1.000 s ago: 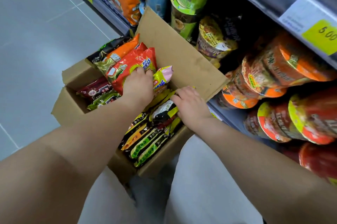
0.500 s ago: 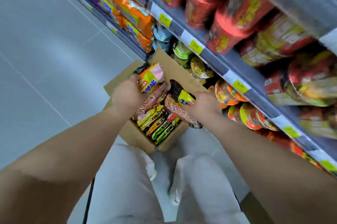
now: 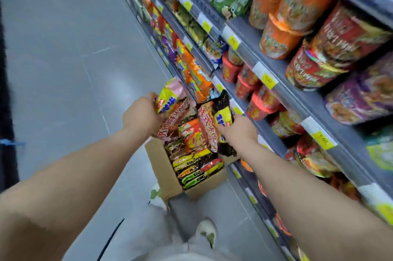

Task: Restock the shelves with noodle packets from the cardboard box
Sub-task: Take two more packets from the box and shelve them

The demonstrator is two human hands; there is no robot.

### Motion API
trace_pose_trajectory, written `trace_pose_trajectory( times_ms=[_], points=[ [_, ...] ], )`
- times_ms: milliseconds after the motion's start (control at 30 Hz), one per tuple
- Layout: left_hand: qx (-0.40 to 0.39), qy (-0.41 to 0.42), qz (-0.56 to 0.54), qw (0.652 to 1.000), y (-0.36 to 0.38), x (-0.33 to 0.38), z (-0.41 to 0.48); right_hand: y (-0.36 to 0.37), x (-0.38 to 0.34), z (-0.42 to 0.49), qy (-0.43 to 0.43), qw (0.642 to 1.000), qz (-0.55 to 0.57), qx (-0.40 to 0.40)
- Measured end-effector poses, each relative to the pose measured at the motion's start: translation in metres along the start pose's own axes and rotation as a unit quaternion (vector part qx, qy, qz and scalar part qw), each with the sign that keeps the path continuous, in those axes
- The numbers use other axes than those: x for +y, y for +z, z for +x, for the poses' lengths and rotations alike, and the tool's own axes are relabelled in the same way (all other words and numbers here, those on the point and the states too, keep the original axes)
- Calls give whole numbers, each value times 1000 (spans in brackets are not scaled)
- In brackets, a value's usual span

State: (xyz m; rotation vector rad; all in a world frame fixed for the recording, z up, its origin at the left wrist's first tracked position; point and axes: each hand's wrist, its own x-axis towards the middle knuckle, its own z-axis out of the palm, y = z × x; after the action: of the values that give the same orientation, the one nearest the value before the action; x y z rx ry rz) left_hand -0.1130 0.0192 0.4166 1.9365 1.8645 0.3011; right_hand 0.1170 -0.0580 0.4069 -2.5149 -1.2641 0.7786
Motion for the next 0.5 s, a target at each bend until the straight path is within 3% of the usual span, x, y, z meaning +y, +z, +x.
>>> trace_pose_trajectory(
  times_ms=[233, 500],
  points=[
    [48, -40, -50, 997, -51, -70, -8, 11, -73, -24, -72, 997, -28, 19],
    [63, -13, -38, 997, -167, -196, 69, 73, -259, -29, -86, 991, -26, 99]
  ],
)
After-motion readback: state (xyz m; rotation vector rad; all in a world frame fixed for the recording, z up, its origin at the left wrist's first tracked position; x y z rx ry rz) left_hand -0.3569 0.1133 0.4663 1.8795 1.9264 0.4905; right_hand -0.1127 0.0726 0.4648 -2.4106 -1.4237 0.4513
